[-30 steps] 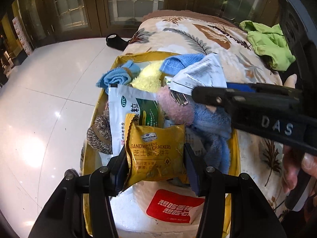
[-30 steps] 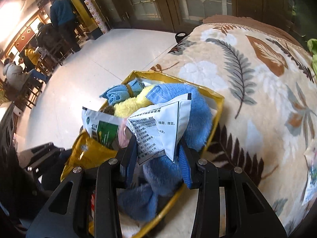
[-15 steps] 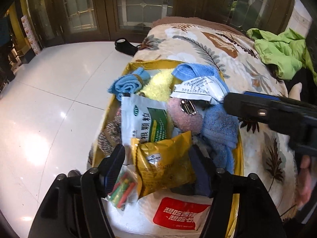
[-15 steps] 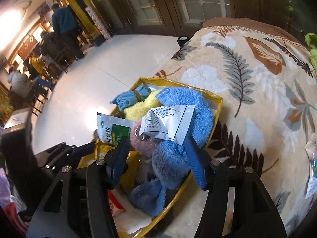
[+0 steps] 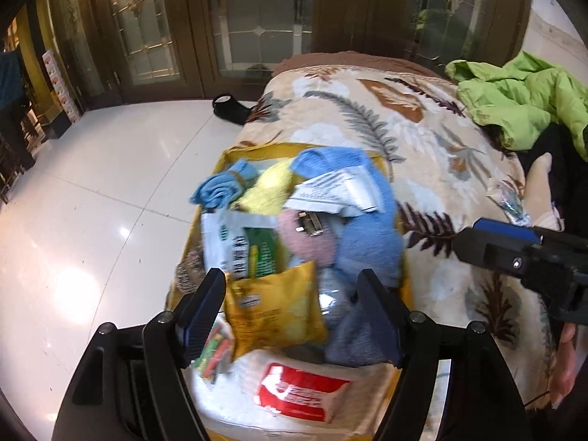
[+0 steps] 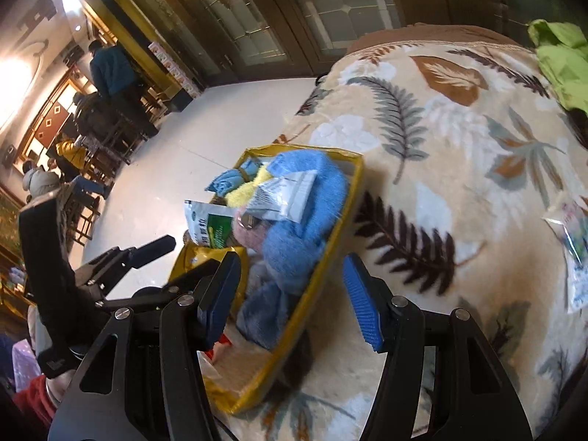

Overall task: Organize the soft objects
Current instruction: 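Open left tool to drop the cracker packet into the box, then move both tools back to the packets beside the foot on the bed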

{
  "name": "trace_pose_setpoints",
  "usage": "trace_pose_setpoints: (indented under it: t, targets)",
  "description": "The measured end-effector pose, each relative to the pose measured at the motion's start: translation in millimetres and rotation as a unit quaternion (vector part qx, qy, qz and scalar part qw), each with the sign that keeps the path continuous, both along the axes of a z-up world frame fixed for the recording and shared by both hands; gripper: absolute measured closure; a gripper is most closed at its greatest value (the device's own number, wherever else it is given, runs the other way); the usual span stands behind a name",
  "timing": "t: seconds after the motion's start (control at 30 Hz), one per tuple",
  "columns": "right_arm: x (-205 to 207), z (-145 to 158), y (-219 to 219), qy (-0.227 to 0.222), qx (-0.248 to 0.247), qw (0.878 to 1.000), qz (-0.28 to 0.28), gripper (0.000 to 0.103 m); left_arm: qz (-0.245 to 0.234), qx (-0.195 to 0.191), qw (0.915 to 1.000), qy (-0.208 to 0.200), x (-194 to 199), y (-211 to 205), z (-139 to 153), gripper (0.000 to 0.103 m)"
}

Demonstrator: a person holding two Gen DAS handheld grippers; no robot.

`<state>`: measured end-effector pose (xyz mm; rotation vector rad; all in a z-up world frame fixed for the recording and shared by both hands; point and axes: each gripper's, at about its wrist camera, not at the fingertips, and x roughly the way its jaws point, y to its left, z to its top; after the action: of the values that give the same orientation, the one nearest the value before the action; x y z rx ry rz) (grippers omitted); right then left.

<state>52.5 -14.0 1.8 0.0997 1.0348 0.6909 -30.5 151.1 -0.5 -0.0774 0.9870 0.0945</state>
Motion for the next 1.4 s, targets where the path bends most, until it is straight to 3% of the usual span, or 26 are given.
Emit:
trace_pose_setpoints:
  t: [0.77, 1.4]
  targets:
    - [-16.1, -22.6, -122.9, 0.025, 0.010, 0.994, -0.102, 0.044, -0.083, 0.017, 0.9964, -0.003, 33.2, -95.9, -1.1, 0.029]
    - [-15.5, -34.6, -220.2, 0.032, 0.022, 0.975, -0.219, 0.044, -0.135, -0.042, 0.9892, 0.036, 66.4, -154.4, -30.6, 0.029]
